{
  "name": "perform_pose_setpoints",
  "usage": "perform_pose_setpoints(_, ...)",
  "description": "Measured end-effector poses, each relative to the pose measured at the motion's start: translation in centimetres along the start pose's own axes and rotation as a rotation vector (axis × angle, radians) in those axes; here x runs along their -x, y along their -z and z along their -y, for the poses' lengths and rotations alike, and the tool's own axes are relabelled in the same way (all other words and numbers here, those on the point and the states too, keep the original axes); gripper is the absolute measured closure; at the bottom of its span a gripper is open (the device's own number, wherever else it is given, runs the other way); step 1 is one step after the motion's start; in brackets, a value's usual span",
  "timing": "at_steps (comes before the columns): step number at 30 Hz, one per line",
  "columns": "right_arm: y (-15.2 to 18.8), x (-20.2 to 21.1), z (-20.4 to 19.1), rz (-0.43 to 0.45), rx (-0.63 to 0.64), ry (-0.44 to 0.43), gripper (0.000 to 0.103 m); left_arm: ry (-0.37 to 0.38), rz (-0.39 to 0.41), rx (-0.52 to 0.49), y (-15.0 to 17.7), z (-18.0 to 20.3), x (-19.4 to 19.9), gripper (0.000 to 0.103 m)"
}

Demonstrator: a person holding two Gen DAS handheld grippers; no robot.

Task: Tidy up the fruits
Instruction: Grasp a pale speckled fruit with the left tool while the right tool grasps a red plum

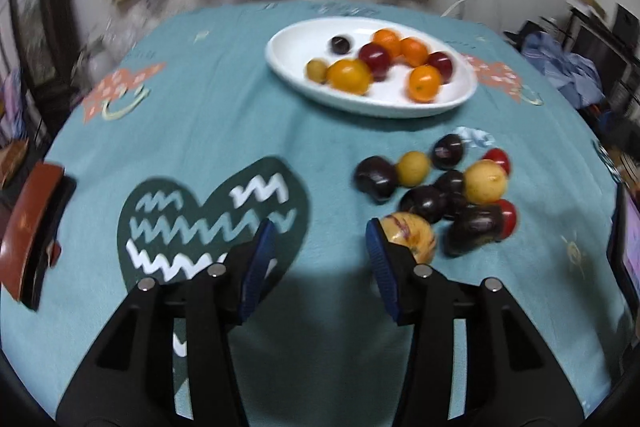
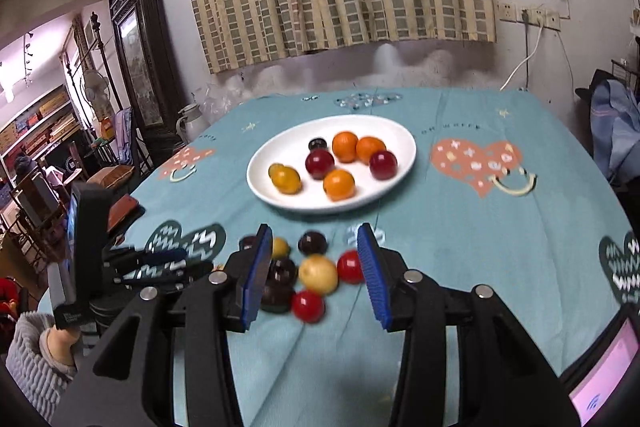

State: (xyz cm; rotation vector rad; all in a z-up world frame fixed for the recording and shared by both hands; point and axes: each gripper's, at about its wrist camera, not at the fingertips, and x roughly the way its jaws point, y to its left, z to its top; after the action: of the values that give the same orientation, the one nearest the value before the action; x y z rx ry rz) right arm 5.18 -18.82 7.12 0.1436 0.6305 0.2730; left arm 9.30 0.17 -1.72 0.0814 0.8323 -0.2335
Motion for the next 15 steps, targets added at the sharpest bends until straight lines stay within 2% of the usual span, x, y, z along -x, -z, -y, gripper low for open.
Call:
perform_pose_setpoints(3, 0.0, -0.1, -0.1, -0.004, 0.009, -0.004, 0.059, 0.018, 0.051, -0.053, 0.2, 1.2, 0.9, 0.053)
perform_pose_setpoints(9, 0.1, -0.2, -0.2, -0.006, 0.012, -0.001, 0.059, 0.024, 0.036, -0.131, 0.4, 3.0, 0.3, 0.05)
perform_pose_setpoints(15, 0.5, -0.8, 0.0, -0.028, 0.011, 0.002, 0.059, 0.08, 0.021, -0.129, 0.5, 3.4, 0.2, 0.051)
